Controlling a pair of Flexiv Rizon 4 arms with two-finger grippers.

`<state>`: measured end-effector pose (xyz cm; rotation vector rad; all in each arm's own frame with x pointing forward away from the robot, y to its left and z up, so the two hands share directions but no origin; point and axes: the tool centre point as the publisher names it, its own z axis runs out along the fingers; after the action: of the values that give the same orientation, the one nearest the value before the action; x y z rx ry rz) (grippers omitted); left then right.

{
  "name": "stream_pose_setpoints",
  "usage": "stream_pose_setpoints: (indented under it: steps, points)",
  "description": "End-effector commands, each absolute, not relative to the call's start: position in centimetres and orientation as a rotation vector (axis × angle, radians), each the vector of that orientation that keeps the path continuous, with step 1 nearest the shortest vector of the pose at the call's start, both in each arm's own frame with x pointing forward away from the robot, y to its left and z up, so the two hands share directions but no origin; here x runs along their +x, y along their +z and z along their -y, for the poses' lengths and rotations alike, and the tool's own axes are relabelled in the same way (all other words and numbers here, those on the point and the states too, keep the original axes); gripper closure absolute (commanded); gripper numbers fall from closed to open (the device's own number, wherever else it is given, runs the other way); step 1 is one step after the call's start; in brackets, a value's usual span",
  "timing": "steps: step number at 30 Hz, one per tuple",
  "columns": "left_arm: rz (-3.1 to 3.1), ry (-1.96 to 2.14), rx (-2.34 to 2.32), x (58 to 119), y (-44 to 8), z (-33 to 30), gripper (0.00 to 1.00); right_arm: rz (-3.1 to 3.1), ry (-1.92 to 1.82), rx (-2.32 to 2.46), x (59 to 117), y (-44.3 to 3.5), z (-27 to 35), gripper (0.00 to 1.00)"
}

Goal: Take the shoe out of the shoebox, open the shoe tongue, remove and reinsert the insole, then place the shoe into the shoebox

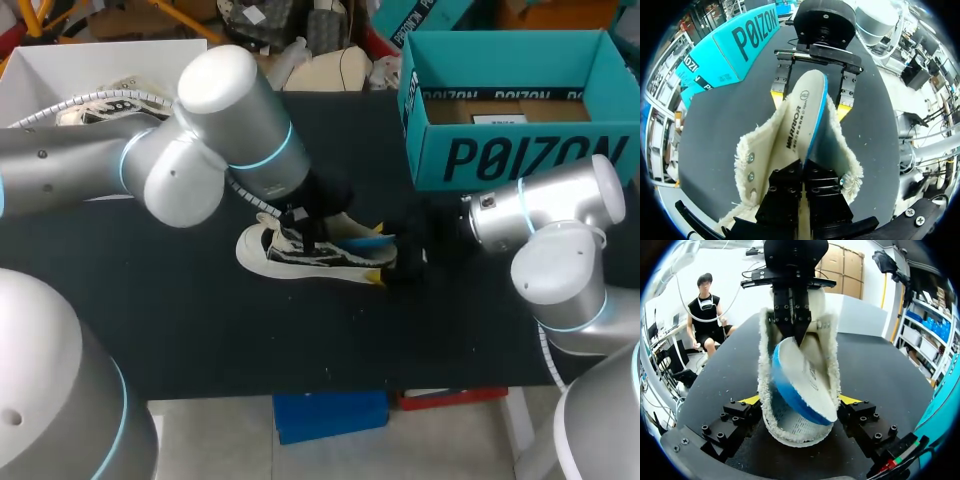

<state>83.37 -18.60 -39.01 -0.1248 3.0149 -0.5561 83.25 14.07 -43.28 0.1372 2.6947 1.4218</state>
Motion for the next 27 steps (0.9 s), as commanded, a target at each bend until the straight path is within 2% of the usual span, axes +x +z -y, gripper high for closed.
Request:
stream_pose_setpoints:
  steps: [1, 5, 6, 7, 8, 10, 11, 27]
  points:
    - [-3.016, -0.577, -0.098, 83.4, -39.7, 19.1, 1.0, -2.697, 1.42, 0.139, 83.2, -43.4, -14.0, 1.0]
    - [-3.013, -0.566, -0.075, 83.2, -40.0, 19.5, 1.0, -2.697, 1.42, 0.139, 83.2, -43.4, -14.0, 1.0]
    - [-3.009, -0.568, -0.07, 83.2, -40.0, 19.5, 0.92, -2.697, 1.42, 0.139, 83.2, -43.4, -14.0, 1.0]
    - [-3.008, -0.603, -0.027, 83.1, -40.1, 19.6, 0.66, -2.697, 1.42, 0.139, 83.2, -43.4, -14.0, 1.0]
    - [-3.004, -0.61, 0.0, 82.9, -40.1, 19.6, 0.61, -2.697, 1.42, 0.139, 83.2, -43.4, -14.0, 1.0]
    - [-2.995, -0.609, 0.027, 82.5, -40.1, 19.6, 0.58, -2.697, 1.42, 0.139, 83.2, -43.4, -14.0, 1.0]
    - [-2.988, -0.606, 0.04, 82.4, -40.1, 19.6, 0.53, -2.697, 1.42, 0.139, 83.2, -43.4, -14.0, 1.0]
    - [-2.819, -0.53, 0.03, 81.6, -40.8, 20.6, 0.52, -2.697, 1.42, 0.139, 83.2, -43.4, -14.0, 1.0]
